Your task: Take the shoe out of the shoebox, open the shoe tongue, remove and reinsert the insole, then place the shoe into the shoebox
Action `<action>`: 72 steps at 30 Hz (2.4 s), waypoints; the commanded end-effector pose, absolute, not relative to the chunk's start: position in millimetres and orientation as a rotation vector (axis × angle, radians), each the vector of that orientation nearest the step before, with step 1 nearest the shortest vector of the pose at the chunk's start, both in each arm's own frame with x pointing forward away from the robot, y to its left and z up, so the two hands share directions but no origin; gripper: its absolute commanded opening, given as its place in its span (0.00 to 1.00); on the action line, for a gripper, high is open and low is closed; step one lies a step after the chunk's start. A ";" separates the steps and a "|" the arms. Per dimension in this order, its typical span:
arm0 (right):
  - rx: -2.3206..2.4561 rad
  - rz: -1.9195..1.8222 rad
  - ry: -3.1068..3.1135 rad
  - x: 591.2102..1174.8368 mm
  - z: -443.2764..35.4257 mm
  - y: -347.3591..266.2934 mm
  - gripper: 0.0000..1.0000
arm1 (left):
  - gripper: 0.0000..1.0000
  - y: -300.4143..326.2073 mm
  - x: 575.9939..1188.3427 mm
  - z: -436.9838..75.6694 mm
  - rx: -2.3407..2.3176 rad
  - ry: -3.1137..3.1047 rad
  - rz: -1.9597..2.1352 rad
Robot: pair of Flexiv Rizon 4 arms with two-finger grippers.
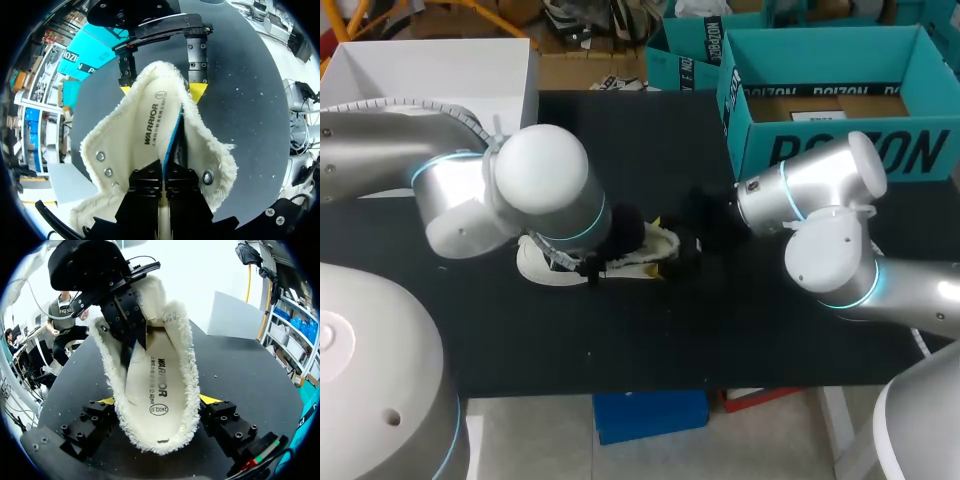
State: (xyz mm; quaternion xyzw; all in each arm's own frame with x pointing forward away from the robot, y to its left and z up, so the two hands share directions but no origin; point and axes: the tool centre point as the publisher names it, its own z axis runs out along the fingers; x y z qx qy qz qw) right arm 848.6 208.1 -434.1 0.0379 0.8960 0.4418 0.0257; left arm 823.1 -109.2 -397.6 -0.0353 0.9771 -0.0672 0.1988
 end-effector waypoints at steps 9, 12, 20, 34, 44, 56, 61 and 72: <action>0.122 1.363 2.769 851.2 -437.2 207.5 0.00 | 0.00 -101.4 821.5 -382.1 -0.101 2.728 -0.228; 0.122 1.363 2.769 851.2 -437.2 207.5 0.00 | 0.00 -101.1 821.6 -379.1 -0.102 2.727 -0.238; 0.122 1.363 2.769 851.2 -437.2 207.5 0.00 | 0.00 -100.7 821.4 -373.4 -0.116 2.719 -0.258; 0.122 1.363 2.769 851.2 -437.2 207.5 0.00 | 0.00 -107.6 820.7 -375.3 -0.101 2.726 -0.262; 0.122 1.363 2.769 851.2 -437.2 207.5 0.00 | 0.42 -120.0 822.4 -380.3 -0.058 2.749 -0.244; 0.122 1.363 2.769 851.2 -437.2 207.5 0.00 | 0.42 -141.8 817.9 -379.6 0.062 2.711 -0.269; 0.122 1.363 2.769 851.2 -437.2 207.5 0.00 | 0.42 -149.5 819.0 -383.2 0.093 2.712 -0.274; 0.122 1.363 2.769 851.2 -437.2 207.5 0.00 | 0.42 -163.1 819.5 -391.2 0.168 2.679 -0.312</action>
